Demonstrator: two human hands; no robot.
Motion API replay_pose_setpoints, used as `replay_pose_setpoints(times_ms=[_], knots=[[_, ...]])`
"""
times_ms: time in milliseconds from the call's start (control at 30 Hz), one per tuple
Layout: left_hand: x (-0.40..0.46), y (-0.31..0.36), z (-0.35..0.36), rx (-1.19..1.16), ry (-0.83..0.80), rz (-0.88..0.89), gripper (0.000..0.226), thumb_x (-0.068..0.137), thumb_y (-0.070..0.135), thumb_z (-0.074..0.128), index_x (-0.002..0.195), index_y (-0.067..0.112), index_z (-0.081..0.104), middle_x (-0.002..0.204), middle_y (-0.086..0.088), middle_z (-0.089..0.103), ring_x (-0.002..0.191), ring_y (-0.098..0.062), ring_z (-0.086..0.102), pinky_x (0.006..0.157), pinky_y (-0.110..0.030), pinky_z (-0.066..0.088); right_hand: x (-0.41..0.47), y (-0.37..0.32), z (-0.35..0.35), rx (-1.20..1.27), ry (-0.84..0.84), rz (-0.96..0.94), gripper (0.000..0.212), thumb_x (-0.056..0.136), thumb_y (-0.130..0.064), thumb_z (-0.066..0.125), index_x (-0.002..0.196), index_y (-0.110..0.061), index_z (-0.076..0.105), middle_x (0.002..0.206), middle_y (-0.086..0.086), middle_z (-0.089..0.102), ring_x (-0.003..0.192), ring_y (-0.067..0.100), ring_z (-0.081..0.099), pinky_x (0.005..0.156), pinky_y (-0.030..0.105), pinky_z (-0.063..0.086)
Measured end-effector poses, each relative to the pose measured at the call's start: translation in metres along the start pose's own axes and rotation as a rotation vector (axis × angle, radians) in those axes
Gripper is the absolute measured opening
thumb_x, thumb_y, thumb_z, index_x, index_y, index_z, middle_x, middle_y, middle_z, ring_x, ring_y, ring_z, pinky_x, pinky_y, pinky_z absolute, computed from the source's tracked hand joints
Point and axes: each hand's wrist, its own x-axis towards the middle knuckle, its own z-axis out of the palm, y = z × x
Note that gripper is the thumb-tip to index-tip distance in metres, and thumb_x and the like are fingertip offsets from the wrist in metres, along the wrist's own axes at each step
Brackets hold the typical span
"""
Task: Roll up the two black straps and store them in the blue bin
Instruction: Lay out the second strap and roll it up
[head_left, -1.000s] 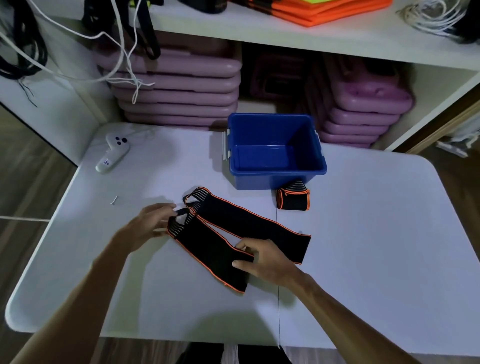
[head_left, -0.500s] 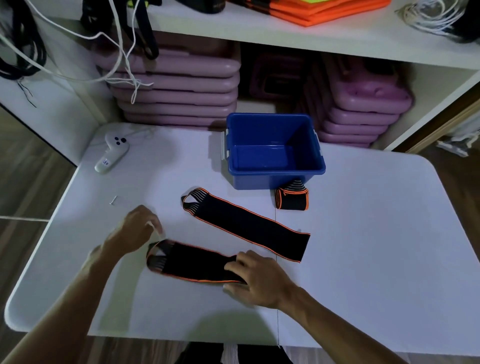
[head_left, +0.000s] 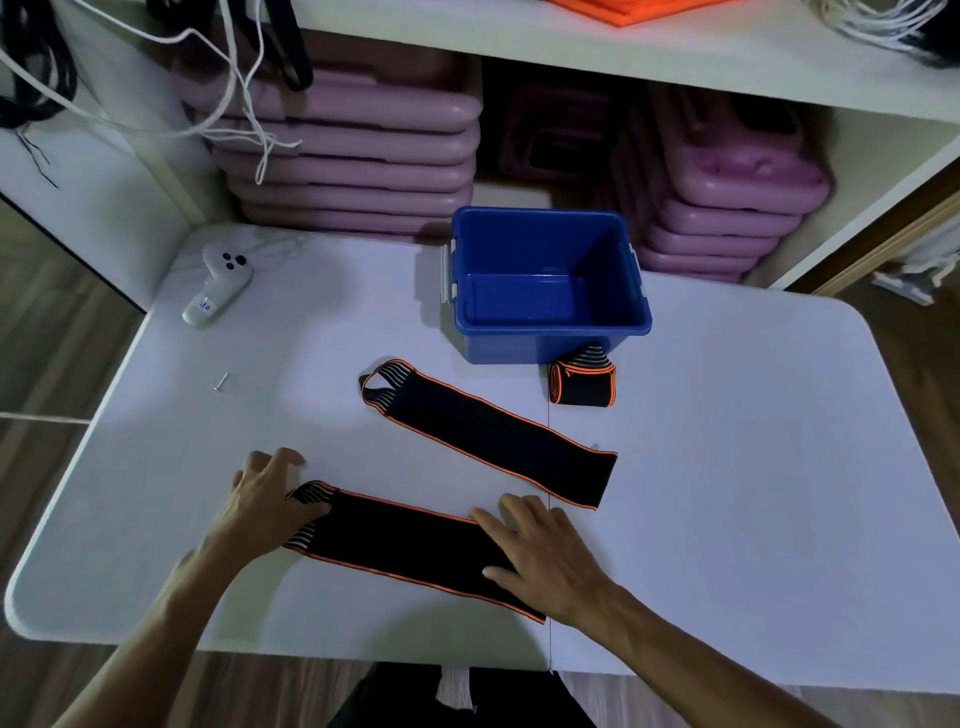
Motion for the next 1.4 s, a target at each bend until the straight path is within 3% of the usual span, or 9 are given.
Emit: replay_pose_setpoints(times_ms=[233, 533, 633, 767, 1000, 1100, 1233, 1300, 1400], knots=[[0.007, -0.003, -0.001, -0.031, 0.113, 0.089, 0.026, 0.078, 0.004, 0.071, 0.102, 0.008, 0.063, 0.1, -0.016, 0.054, 0.073, -0.03, 0.056, 0.068, -0.035, 0.043, -0.013, 0.0, -0.002, 0.011, -0.101, -0.012, 0.096, 0.067, -0.078, 0.056, 0.145, -0.029, 0.03, 0.127, 0.007, 0.047, 0.098, 0.025, 0.052, 0.077, 0.04, 0.049], [0.027, 0.053, -0.028, -0.08, 0.276, 0.338, 0.021, 0.071, -0.009, 0.065, 0.085, 0.007, 0.067, 0.08, -0.008, 0.062, 0.07, -0.03, 0.06, 0.069, -0.037, 0.049, -0.017, 0.005, -0.004, -0.003, -0.074, 0.036, 0.088, 0.071, -0.029, 0.076, 0.146, -0.024, 0.032, 0.115, 0.011, 0.056, 0.091, 0.028, 0.055, 0.078, 0.039, 0.051], [0.041, 0.089, -0.036, -0.116, 0.309, 0.426, 0.018, 0.074, -0.007, 0.066, 0.084, 0.008, 0.068, 0.082, -0.006, 0.065, 0.069, -0.025, 0.061, 0.07, -0.034, 0.05, -0.015, 0.014, -0.018, 0.355, -0.048, 0.231, 0.061, 0.09, -0.009, 0.058, 0.146, -0.025, 0.038, 0.123, 0.007, 0.055, 0.112, 0.024, 0.049, 0.097, 0.029, 0.039], [0.072, 0.126, -0.033, -0.105, 0.283, 0.445, 0.017, 0.074, -0.003, 0.065, 0.081, 0.011, 0.068, 0.084, -0.006, 0.068, 0.075, -0.023, 0.064, 0.073, -0.031, 0.05, -0.002, 0.045, -0.052, 0.699, 0.089, 0.383, 0.04, 0.088, 0.001, 0.054, 0.115, -0.024, 0.07, 0.104, -0.006, 0.067, 0.086, -0.002, 0.06, 0.081, 0.011, 0.043], [0.114, 0.132, -0.014, 0.022, 0.196, 0.338, 0.011, 0.069, 0.002, 0.072, 0.077, 0.009, 0.069, 0.089, -0.016, 0.062, 0.088, -0.038, 0.059, 0.073, -0.03, 0.042, 0.016, 0.086, -0.075, 0.781, 0.072, 0.51, 0.041, 0.088, 0.004, 0.045, 0.104, -0.02, 0.074, 0.082, -0.022, 0.061, 0.066, -0.018, 0.054, 0.065, 0.004, 0.039], [0.121, 0.119, -0.012, 0.099, 0.211, 0.327, 0.016, 0.068, 0.012, 0.082, 0.082, 0.014, 0.073, 0.101, -0.011, 0.055, 0.1, -0.034, 0.047, 0.085, -0.034, 0.036, 0.018, 0.094, -0.065, 0.771, 0.03, 0.524, 0.042, 0.091, 0.003, 0.042, 0.108, -0.02, 0.073, 0.097, -0.012, 0.066, 0.065, -0.016, 0.054, 0.062, 0.004, 0.039], [0.121, 0.115, -0.012, 0.113, 0.259, 0.359, 0.012, 0.074, 0.011, 0.076, 0.085, 0.016, 0.073, 0.093, -0.012, 0.065, 0.091, -0.034, 0.056, 0.077, -0.034, 0.042, 0.015, 0.104, -0.046, 0.711, 0.02, 0.502, 0.038, 0.094, -0.004, 0.046, 0.115, -0.026, 0.069, 0.118, -0.002, 0.062, 0.11, 0.009, 0.057, 0.091, 0.013, 0.042], [0.114, 0.12, -0.015, 0.045, 0.292, 0.33, 0.01, 0.077, 0.002, 0.067, 0.081, 0.011, 0.064, 0.079, -0.014, 0.063, 0.076, -0.037, 0.06, 0.067, -0.035, 0.046, 0.013, 0.105, -0.041, 0.627, 0.028, 0.465, 0.032, 0.095, -0.022, 0.056, 0.125, -0.03, 0.063, 0.118, 0.0, 0.056, 0.115, 0.017, 0.05, 0.101, 0.028, 0.042], [0.115, 0.126, -0.017, 0.087, 0.328, 0.27, 0.013, 0.081, 0.001, 0.059, 0.09, 0.008, 0.051, 0.081, -0.02, 0.063, 0.073, -0.042, 0.06, 0.065, -0.041, 0.048, 0.009, 0.1, -0.042, 0.462, -0.022, 0.421, 0.063, 0.084, -0.054, 0.064, 0.142, -0.036, 0.044, 0.13, -0.001, 0.042, 0.122, 0.021, 0.037, 0.105, 0.036, 0.038]])
